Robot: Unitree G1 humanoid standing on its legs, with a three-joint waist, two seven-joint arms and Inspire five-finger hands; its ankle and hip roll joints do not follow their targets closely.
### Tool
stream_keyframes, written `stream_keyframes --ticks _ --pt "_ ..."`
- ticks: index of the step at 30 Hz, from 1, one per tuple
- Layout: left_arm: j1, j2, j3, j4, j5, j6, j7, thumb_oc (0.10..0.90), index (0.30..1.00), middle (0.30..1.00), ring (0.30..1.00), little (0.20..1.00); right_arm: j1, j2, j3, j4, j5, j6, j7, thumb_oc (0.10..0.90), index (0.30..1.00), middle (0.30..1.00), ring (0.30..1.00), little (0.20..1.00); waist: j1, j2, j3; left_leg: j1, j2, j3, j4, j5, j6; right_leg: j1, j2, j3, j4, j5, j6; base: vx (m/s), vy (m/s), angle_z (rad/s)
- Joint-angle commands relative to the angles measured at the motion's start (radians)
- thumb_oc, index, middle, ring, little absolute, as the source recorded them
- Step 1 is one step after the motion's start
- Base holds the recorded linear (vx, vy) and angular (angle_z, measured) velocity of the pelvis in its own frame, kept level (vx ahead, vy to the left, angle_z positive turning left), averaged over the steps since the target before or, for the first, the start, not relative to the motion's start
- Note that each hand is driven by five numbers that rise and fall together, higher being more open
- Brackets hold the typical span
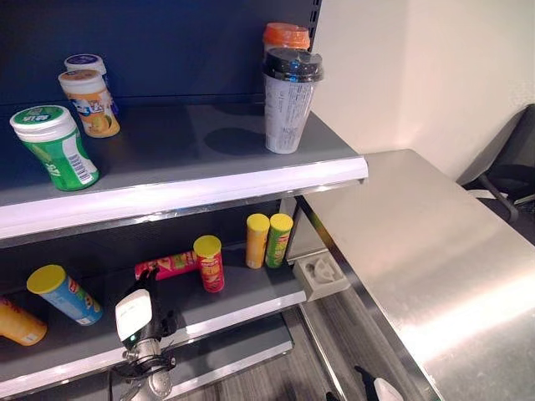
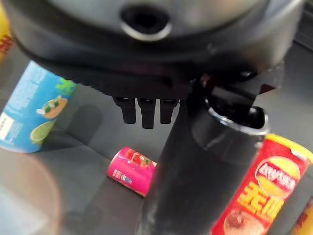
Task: Put the goods on the table back onto the shelves and tidy them up.
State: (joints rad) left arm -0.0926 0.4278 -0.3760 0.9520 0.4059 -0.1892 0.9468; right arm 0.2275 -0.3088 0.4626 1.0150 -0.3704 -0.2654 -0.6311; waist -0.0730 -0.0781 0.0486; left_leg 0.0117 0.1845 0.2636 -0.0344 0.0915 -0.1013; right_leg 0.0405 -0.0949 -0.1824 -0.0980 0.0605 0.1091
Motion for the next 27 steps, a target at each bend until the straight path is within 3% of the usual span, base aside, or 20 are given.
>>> stream_keyframes --ticks 1,2,5,13,27 --pt "-0.141 0.093 0.027 0.027 0.030 -0.032 0.027 0.800 0.900 0.900 0.900 0.900 -0.062 -0.006 -0.024 -0.052 0.023 -0.037 -0.021 0.800 0.900 0.900 0.900 0.900 -0.022 -0.071 0.010 -0.039 0.067 -0.017 -0.047 0.036 -0.041 -0.035 -0.013 0.007 0.022 0.038 0.060 0.12 0.266 -0.04" --pt "-0.142 0.088 0.027 0.073 0.036 -0.019 0.022 0.800 0.900 0.900 0.900 0.900 -0.040 0.000 -0.029 -0.054 0.024 -0.037 -0.012 0.800 0.900 0.900 0.900 0.900 -0.049 -0.045 -0.017 -0.020 0.071 0.000 -0.053 0.014 -0.050 -0.042 -0.015 0.019 0.022 0.036 0.067 0.10 0.147 -0.07" --pt "-0.162 0.106 0.014 0.097 0.052 -0.022 0.005 0.800 0.900 0.900 0.900 0.900 -0.023 0.009 -0.025 -0.054 0.023 -0.037 0.004 0.800 0.900 0.900 0.900 0.900 -0.069 -0.036 -0.028 0.012 0.050 0.032 -0.053 -0.003 -0.057 -0.041 -0.043 0.040 0.020 0.046 0.078 0.09 0.214 -0.23" --pt "-0.216 0.190 0.023 0.125 0.082 0.003 -0.020 0.800 0.900 0.900 0.900 0.900 -0.008 0.019 -0.009 -0.072 0.021 -0.033 0.038 0.800 0.900 0.900 0.900 0.900 -0.073 -0.043 -0.001 0.074 -0.008 0.084 -0.053 -0.045 -0.031 -0.028 -0.099 0.080 0.016 0.078 0.107 0.04 0.118 -0.25" --pt "-0.282 0.294 0.037 0.157 0.099 0.038 -0.046 0.800 0.900 0.900 0.900 0.900 0.010 0.014 -0.029 -0.086 0.040 -0.032 0.065 0.800 0.900 0.900 0.900 0.900 -0.076 -0.058 0.021 0.082 -0.047 0.099 -0.053 -0.076 -0.002 -0.044 -0.130 0.092 0.016 0.099 0.132 0.02 0.050 -0.03"
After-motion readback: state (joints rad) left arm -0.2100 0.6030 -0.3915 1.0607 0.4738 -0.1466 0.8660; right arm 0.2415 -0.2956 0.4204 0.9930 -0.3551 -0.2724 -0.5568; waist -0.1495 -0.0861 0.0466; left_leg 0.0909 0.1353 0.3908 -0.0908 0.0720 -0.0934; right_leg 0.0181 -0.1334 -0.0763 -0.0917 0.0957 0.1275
